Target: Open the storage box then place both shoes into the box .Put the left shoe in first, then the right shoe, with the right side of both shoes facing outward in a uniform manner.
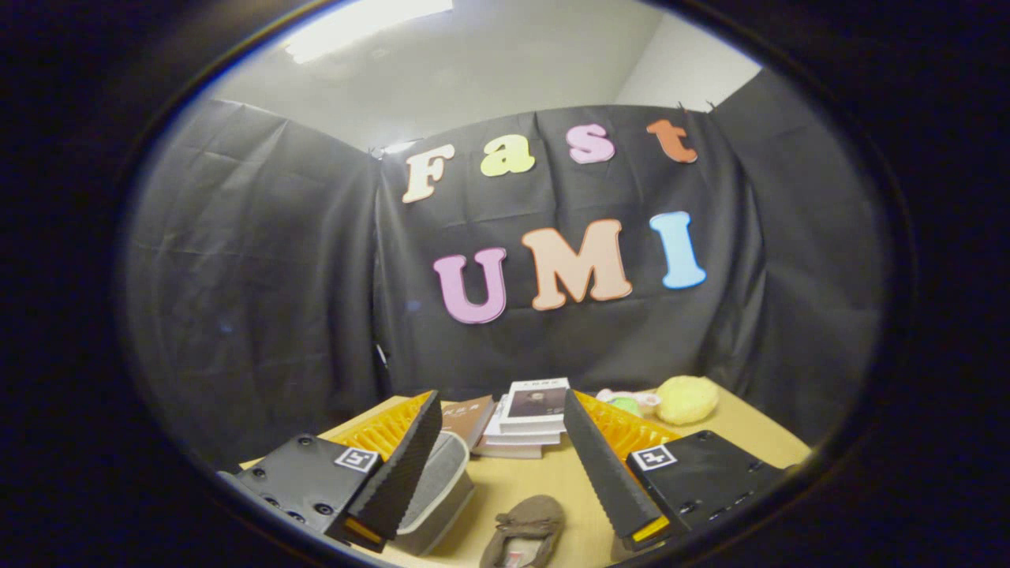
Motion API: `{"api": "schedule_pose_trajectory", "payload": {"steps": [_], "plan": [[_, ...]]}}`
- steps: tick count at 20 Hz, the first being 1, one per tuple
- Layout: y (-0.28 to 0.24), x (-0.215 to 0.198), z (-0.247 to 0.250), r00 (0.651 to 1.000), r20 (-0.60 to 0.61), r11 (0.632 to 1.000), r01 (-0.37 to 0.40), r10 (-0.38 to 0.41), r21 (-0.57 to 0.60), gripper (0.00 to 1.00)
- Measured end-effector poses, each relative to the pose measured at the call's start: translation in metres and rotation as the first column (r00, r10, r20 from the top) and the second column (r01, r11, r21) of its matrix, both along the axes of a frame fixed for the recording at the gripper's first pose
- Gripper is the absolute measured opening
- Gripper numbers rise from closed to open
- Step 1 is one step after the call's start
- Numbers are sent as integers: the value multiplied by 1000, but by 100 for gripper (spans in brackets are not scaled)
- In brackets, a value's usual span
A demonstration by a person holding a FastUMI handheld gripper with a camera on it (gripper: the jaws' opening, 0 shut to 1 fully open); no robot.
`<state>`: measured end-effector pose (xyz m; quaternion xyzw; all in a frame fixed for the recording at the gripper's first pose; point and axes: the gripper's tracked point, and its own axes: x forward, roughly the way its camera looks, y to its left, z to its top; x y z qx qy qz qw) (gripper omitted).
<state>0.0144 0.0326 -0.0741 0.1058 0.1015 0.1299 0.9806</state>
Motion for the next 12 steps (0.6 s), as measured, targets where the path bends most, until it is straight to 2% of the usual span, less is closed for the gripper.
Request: {"api": "schedule_pose_trajectory", "payload": {"steps": [3,7,9,12], "plan": [[12,-8,-29,990,-108,991,-79,90,106,98],[24,-19,-71,947,-251,956,-131,199,264,98],[31,-23,-88,916,-313,920,-128,253,369,98],[45,-32,-111,855,-384,846,-111,349,522,99]]}}
